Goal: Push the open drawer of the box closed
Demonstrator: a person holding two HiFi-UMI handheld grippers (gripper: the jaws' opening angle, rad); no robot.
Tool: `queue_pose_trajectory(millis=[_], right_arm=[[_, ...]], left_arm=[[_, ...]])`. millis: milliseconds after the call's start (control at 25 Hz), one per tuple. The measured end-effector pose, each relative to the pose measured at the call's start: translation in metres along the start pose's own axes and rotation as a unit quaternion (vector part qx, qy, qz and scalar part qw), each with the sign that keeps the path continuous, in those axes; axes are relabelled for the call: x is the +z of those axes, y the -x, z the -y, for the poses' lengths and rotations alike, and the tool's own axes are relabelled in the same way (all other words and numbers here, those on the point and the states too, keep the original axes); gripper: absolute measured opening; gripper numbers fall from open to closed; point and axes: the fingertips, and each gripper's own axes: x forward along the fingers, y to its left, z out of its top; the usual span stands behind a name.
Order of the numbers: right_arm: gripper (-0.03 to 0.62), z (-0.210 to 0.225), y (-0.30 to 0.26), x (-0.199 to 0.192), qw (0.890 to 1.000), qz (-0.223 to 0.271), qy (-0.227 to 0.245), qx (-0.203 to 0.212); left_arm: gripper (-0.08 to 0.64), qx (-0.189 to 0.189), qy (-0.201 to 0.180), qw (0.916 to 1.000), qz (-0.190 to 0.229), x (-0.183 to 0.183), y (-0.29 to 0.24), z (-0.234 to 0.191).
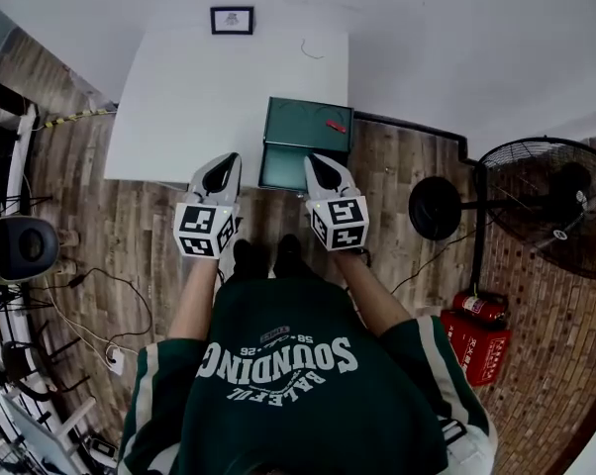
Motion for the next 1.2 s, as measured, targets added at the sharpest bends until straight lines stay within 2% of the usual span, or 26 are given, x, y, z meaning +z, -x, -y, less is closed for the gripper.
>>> queue_pose_trajectory(millis=[440, 760, 1200], right_arm=[[0.002, 0.014, -0.014, -0.012, 0.998, -0.014, -0.036, -0.057], [0.002, 0.010, -0.003, -0.063, 0.992, -0.057, -0.072, -0.092], [0.002, -0.009, 0.011, -0.134, 0.985, -0.115, -0.081, -0.099]], left_arm=[[0.052, -0.065, -0.004, 0.9974, -0.032, -0.010, -0.040, -0.012], [0.052, -0.103, -0.001, 0.9924, -0.067, -0.040, -0.043, -0.009], [0.052, -0.123, 0.005, 0.9870, -0.103, -0.075, -0.039, -0.003]])
